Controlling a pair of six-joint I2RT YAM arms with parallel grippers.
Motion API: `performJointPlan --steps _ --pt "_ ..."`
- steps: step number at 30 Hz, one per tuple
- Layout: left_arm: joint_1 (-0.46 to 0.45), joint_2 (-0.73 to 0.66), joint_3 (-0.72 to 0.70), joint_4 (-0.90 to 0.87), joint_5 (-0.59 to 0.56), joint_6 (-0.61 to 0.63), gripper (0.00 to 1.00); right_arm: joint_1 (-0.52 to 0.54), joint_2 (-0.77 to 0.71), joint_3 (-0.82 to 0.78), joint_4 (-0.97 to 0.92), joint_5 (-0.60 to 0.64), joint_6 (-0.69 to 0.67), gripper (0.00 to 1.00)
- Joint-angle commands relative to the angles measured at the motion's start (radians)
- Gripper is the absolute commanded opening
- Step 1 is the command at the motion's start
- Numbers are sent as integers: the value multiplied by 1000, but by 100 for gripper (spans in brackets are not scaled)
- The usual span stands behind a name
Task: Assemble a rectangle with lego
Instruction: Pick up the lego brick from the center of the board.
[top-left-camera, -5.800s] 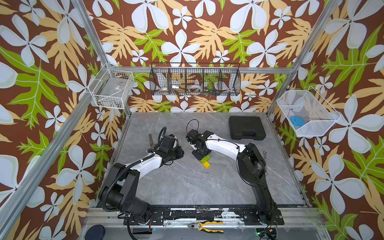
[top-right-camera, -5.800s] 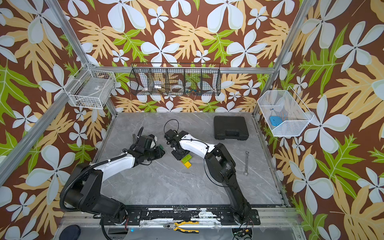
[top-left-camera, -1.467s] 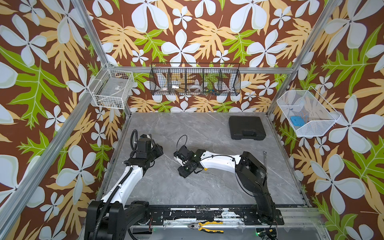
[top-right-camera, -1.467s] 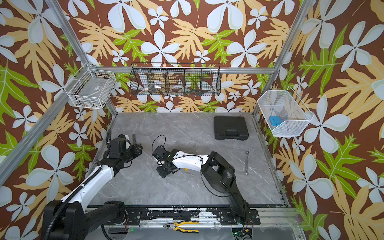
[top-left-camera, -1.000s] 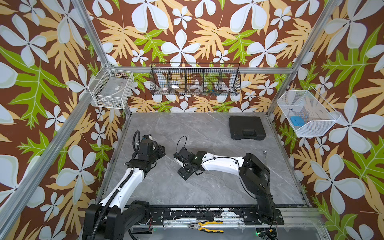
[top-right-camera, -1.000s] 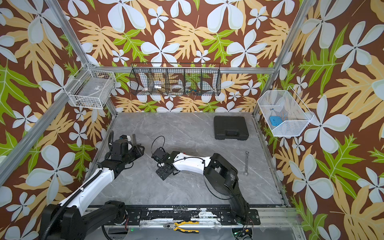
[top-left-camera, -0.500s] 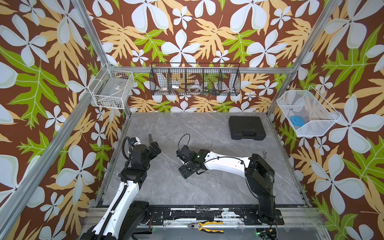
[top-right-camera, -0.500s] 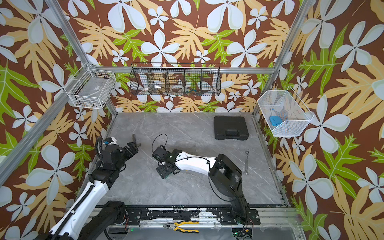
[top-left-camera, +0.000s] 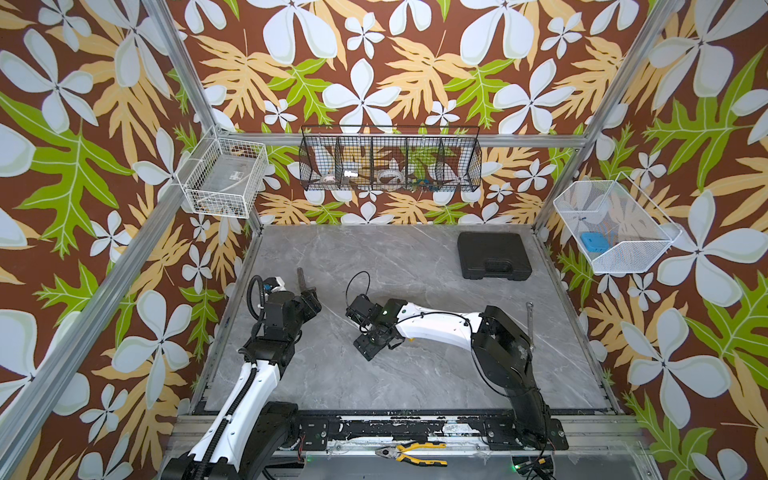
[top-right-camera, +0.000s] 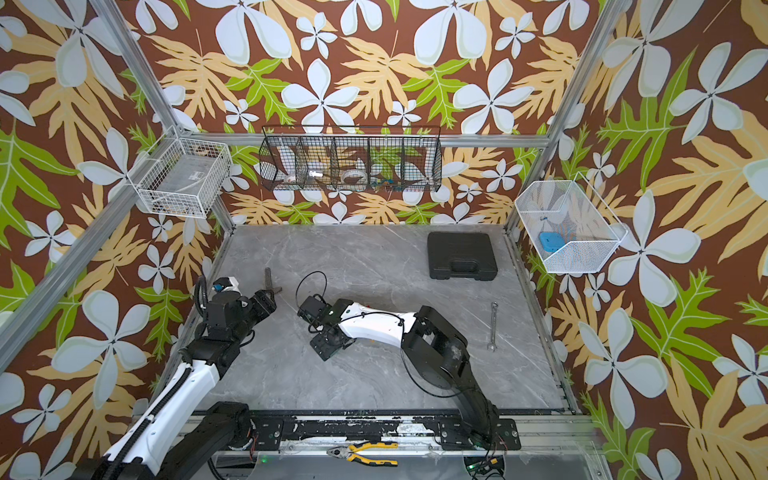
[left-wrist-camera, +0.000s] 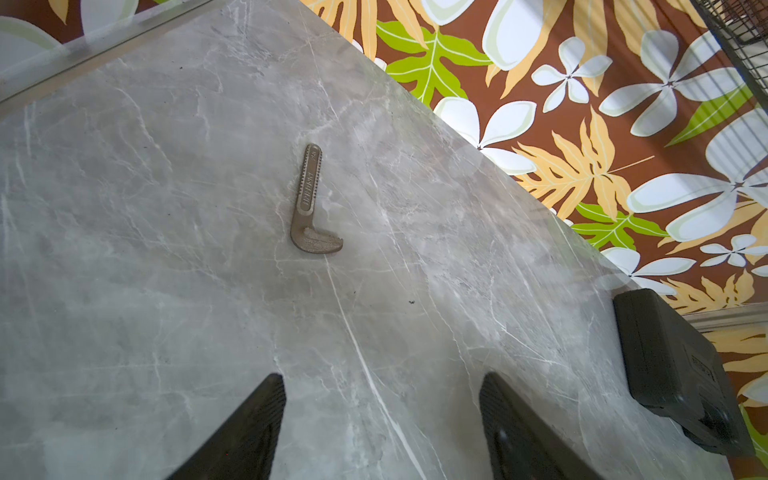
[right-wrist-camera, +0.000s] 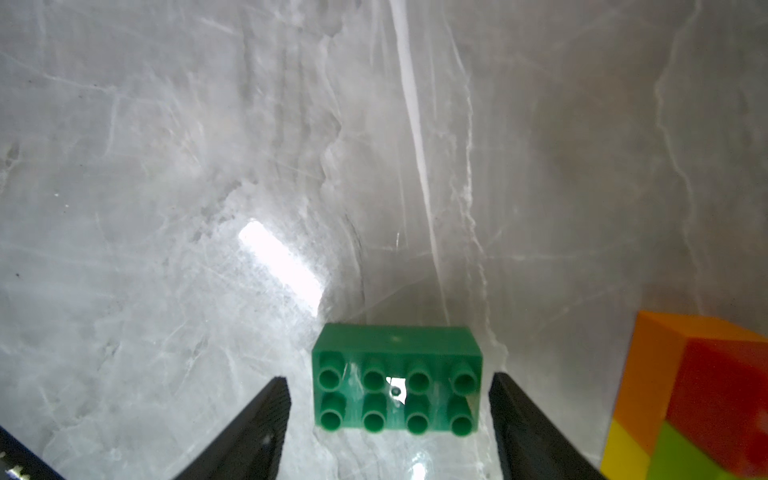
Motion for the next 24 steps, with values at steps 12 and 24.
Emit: performJointPlan --steps 12,24 --pt "2 24 12 45 29 3 82 7 16 23 -56 34 -13 67" --pt "2 31 18 51 46 4 81 21 38 39 -65 32 -12 68"
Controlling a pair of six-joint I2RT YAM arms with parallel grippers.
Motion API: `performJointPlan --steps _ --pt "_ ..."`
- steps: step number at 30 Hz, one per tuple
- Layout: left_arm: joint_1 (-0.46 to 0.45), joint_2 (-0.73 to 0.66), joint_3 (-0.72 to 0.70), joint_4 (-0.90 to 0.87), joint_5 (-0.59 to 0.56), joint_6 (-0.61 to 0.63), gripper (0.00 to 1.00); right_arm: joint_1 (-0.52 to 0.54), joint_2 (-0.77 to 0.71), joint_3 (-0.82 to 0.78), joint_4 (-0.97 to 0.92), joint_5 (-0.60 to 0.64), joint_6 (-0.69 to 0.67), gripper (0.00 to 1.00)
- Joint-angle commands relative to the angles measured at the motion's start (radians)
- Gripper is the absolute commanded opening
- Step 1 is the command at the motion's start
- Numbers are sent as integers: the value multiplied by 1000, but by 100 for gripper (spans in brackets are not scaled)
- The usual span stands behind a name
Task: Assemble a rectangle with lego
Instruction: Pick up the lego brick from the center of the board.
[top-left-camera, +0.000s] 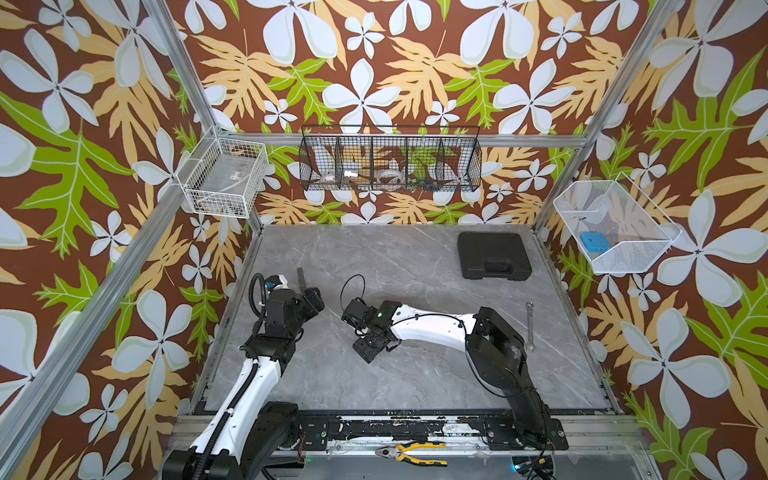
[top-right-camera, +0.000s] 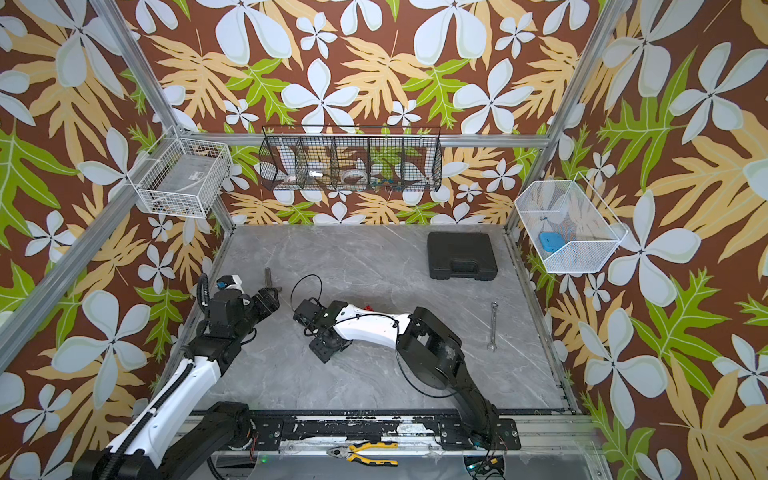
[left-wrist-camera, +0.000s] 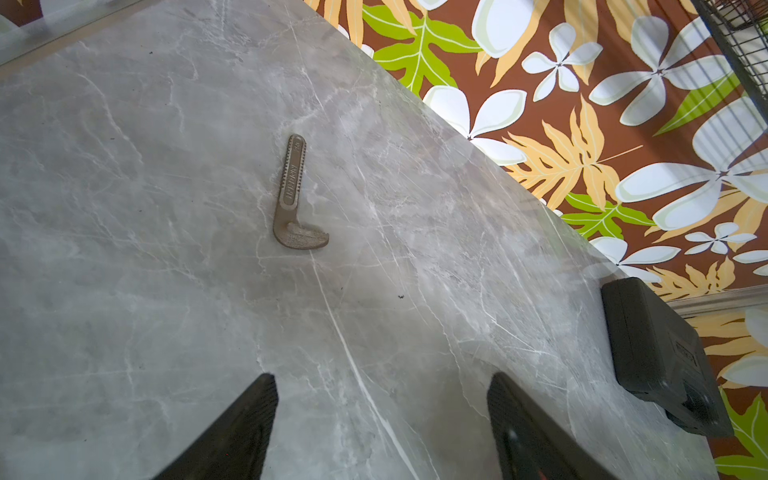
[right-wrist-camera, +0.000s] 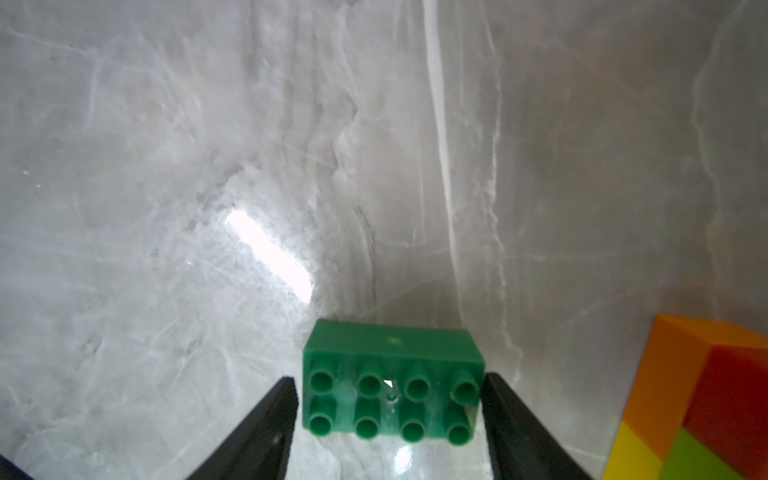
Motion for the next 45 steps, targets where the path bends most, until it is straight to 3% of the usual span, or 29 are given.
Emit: performJointPlan --steps 1,11,25,30,36,40,45 --pt "3 1 8 30 10 5 81 -1 6 5 -19 9 -2 68" --pt "2 6 3 37 20 4 80 0 11 6 -18 13 -8 67" --pt "-10 30 49 -10 5 30 72 -6 -107 -15 -16 -30 -74 45" --pt "-156 73 115 -56 -94 79 68 -87 -270 -112 -44 -55 -103 40" --pt "-392 170 119 -7 -130 10 68 -227 -434 -248 -77 -78 -150 39" --pt "-515 248 108 74 -118 -46 67 -294 -457 -300 -83 -54 -176 36" --pt "-584 337 105 145 -75 -76 66 -306 -419 -317 -67 -10 -209 35"
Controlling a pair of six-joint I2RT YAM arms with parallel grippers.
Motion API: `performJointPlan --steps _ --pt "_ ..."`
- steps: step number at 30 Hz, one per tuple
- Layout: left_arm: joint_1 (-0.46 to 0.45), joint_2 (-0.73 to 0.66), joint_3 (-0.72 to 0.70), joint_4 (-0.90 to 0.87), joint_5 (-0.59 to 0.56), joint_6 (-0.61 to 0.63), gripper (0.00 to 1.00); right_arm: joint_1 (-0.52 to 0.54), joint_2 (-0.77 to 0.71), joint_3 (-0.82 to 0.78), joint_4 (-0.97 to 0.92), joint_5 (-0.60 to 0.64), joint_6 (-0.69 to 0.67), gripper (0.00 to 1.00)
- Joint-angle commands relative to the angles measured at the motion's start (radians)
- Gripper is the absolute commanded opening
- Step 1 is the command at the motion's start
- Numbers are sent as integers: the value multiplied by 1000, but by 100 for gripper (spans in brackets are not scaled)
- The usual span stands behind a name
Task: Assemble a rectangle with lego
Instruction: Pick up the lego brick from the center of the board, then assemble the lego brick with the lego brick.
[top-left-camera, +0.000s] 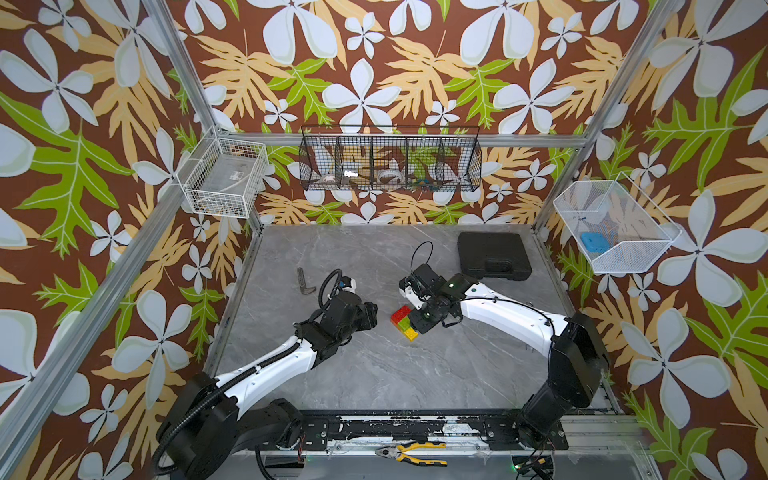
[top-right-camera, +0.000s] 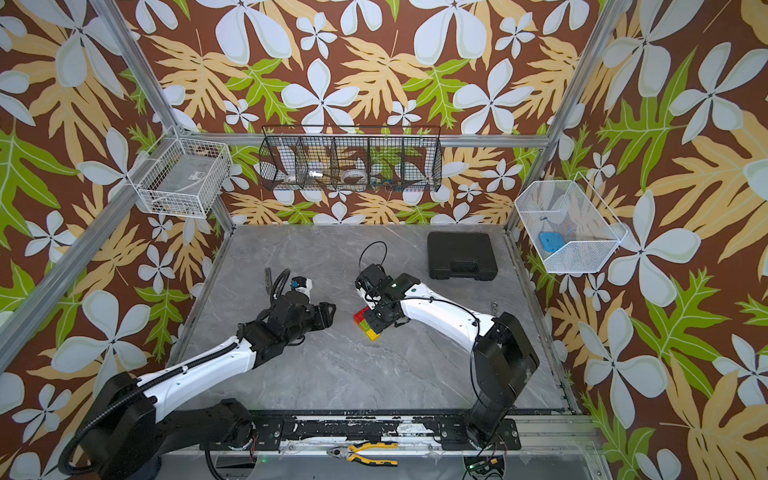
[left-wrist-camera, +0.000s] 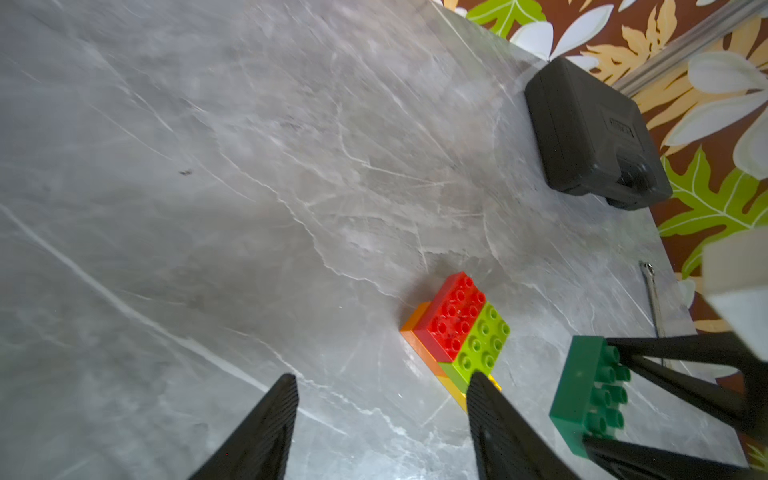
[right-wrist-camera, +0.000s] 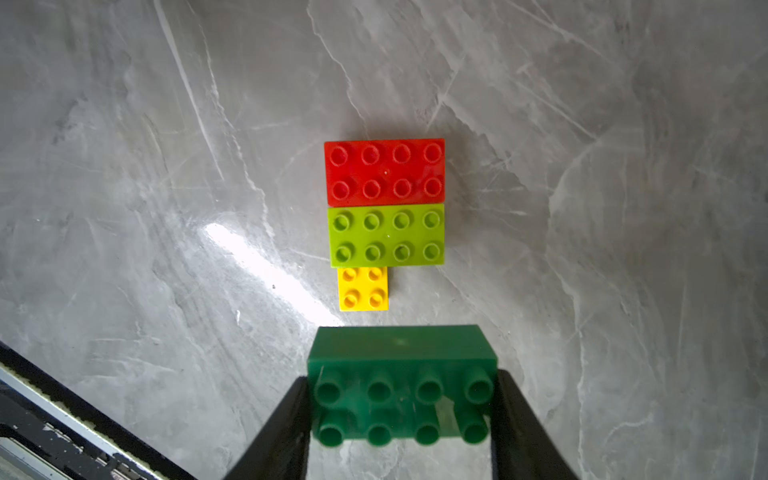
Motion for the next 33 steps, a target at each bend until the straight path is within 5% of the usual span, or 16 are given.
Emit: performJointPlan --steps 1,6,14,33 --pt "-22 39 -3 85 26 -40 66 0 32 -4 5 43 -38 35" --pt "-24 67 -12 100 37 -43 65 6 69 -6 54 29 -32 35" --pt "-24 91 2 75 32 -31 79 32 120 -9 84 43 -47 34" --pt "-24 85 9 64 25 -12 79 31 122 -47 112 36 -65 32"
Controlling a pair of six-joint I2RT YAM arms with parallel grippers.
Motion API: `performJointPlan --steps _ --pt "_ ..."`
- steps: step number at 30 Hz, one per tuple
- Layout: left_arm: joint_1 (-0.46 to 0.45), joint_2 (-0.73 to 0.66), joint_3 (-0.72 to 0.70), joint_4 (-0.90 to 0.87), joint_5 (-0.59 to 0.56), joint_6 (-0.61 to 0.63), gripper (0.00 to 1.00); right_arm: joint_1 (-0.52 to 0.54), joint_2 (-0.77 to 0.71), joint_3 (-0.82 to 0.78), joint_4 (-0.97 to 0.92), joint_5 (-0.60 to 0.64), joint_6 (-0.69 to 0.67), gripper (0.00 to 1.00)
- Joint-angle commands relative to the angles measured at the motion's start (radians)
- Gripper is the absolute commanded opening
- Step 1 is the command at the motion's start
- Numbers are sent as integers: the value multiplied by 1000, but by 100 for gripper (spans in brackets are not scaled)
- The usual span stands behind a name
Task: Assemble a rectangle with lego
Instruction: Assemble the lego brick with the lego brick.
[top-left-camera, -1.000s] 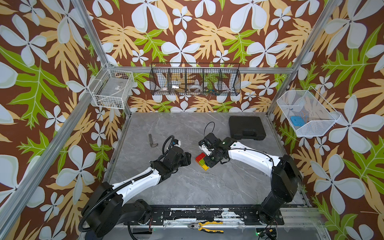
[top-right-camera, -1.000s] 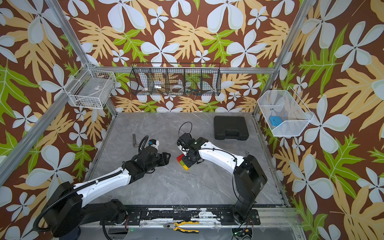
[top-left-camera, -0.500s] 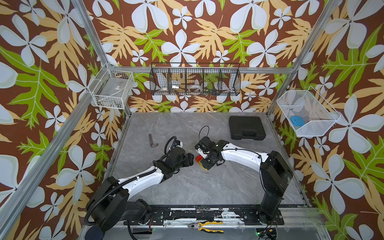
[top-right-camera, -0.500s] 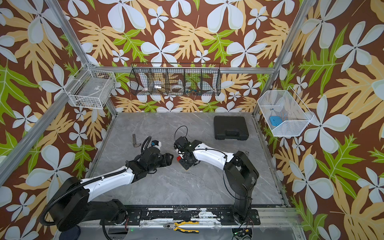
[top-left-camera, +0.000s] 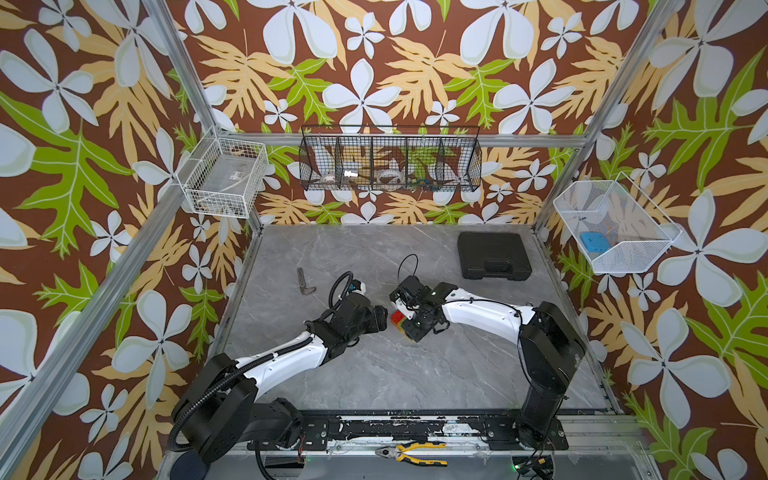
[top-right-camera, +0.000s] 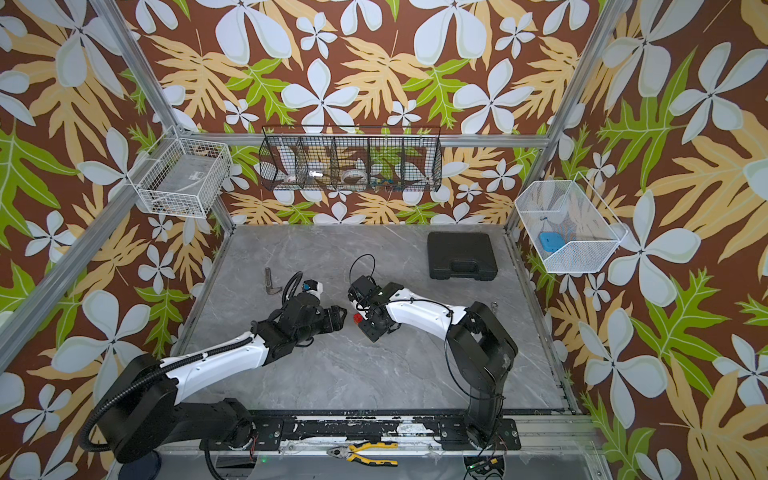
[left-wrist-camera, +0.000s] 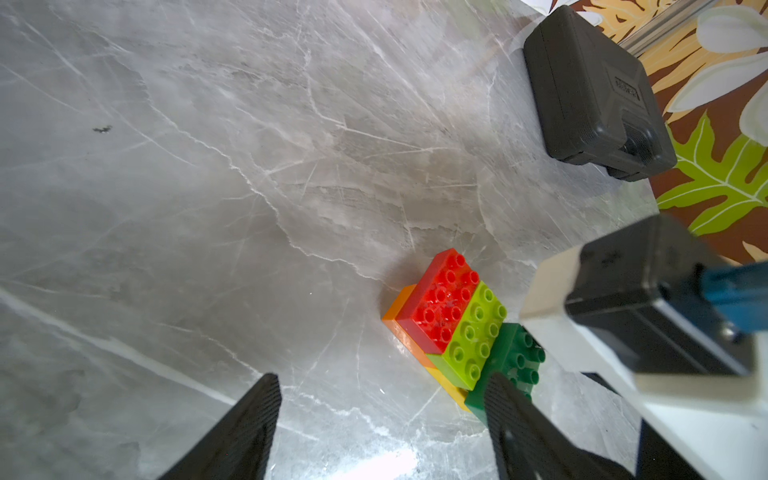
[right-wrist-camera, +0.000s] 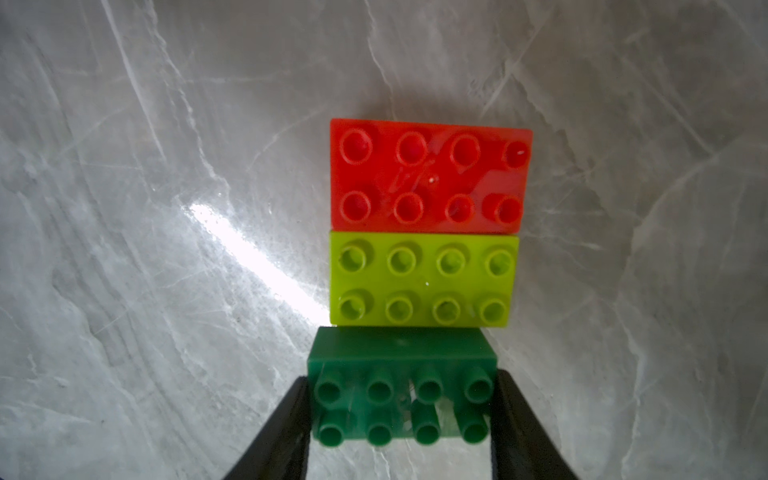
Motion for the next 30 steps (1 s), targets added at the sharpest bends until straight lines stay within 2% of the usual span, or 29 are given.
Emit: performJointPlan --steps 1,30 --pt "0 -3 6 6 -7 6 79 1 0 -3 12 8 -7 32" --pt "-1 6 24 10 11 19 76 -5 -13 -26 60 32 -45 29"
